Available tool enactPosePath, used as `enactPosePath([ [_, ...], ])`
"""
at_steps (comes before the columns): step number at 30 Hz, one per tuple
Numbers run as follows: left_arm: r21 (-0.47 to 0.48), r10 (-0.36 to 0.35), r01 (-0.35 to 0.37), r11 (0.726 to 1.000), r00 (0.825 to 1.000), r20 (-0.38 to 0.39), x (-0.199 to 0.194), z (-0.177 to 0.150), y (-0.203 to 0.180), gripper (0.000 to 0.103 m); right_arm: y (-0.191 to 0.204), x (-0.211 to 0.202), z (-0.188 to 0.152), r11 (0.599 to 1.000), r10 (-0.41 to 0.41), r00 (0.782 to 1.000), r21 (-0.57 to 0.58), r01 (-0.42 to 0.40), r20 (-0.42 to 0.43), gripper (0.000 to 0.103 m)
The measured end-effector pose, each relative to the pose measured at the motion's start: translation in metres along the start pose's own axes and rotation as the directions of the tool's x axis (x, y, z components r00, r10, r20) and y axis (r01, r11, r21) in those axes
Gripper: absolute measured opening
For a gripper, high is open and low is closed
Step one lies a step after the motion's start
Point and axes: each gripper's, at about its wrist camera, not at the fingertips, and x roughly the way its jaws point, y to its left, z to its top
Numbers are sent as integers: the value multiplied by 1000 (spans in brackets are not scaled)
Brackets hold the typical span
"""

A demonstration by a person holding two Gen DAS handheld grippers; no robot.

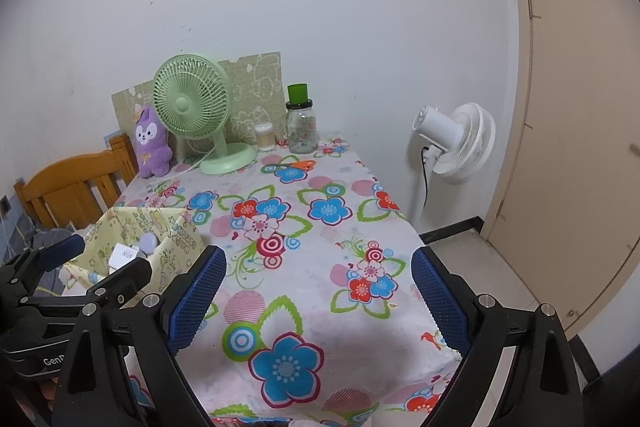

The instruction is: Organize rigid objects

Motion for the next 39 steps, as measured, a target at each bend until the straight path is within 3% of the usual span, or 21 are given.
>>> enactPosePath([
  [39, 16, -3, 3, 1000, 1000, 6, -4, -1, 5, 103, 8, -4, 0, 1000, -24, 1000, -14, 24, 13, 96],
])
